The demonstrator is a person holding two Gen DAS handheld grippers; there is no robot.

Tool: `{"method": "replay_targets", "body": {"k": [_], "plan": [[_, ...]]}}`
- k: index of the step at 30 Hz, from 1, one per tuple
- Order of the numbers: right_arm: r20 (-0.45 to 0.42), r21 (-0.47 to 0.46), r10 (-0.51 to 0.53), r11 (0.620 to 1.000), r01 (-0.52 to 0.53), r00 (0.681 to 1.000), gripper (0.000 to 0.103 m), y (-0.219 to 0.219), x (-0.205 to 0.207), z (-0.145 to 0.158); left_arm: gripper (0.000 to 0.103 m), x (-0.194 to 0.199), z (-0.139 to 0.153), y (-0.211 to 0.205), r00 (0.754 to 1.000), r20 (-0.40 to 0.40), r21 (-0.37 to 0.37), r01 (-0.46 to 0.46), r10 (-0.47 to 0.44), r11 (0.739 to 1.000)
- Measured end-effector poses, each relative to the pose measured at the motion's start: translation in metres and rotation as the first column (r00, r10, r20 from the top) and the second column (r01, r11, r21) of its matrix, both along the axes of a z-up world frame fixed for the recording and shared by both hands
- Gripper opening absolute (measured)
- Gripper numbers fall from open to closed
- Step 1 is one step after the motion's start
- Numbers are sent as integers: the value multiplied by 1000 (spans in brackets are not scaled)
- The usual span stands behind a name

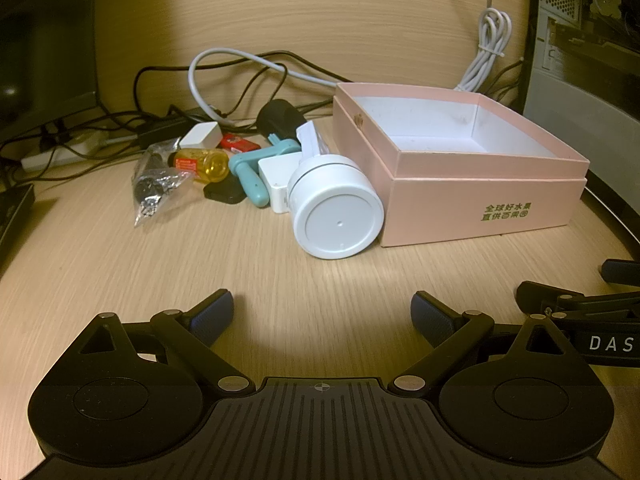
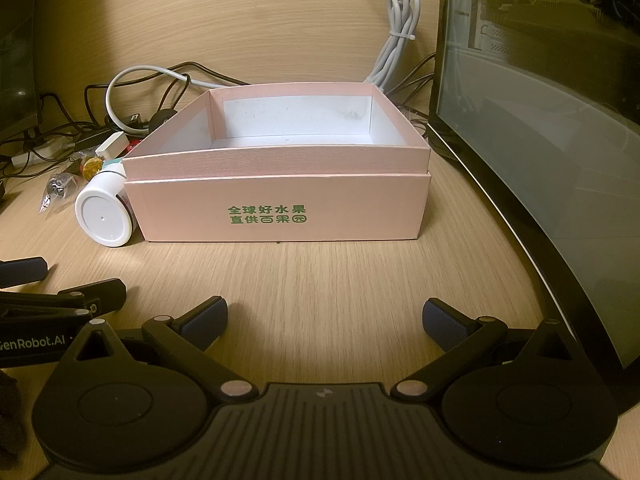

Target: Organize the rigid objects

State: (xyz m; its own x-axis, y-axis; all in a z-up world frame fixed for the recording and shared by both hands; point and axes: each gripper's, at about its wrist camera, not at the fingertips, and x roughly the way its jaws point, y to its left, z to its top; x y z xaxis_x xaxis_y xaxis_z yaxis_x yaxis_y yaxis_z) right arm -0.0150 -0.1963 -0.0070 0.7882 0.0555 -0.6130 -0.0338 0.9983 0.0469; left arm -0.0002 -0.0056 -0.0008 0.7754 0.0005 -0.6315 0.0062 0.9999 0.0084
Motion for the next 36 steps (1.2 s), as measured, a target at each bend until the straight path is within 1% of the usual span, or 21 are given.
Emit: {"method": "replay_targets", "body": {"k": [36], "plan": [[0, 0, -1, 1000, 1, 1000, 103, 0, 0, 0, 99, 0, -1, -9, 1000, 1, 1, -1, 1, 1000]]}}
